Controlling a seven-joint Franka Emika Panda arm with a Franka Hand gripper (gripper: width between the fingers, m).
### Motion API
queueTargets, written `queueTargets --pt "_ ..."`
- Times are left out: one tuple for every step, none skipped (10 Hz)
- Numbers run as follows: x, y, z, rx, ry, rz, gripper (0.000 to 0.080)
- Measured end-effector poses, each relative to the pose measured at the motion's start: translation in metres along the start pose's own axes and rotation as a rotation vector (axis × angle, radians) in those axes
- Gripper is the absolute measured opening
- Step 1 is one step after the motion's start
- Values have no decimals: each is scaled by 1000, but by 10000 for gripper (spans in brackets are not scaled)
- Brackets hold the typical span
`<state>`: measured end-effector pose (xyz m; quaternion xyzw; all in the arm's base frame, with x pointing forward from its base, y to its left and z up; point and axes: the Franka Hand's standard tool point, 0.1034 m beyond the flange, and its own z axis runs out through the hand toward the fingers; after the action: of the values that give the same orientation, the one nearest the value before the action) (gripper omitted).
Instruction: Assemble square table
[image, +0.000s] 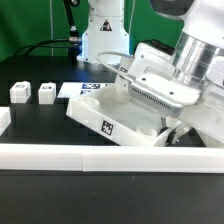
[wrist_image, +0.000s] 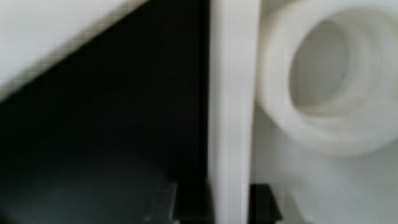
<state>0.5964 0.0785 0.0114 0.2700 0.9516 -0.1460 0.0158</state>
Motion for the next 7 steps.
queueTargets --pt "1 -2 2 3 4 -64 63" --pt "1 -2 2 2 6 -111 63" --pt "3 -3 2 0 11 -173 63" --pt "4 -3 3 -3 16 -234 63" --pt "5 -3 3 -6 20 -278 63" --pt "5 -3 3 -6 22 -308 63" --pt "6 -2 2 -16 29 -480 63"
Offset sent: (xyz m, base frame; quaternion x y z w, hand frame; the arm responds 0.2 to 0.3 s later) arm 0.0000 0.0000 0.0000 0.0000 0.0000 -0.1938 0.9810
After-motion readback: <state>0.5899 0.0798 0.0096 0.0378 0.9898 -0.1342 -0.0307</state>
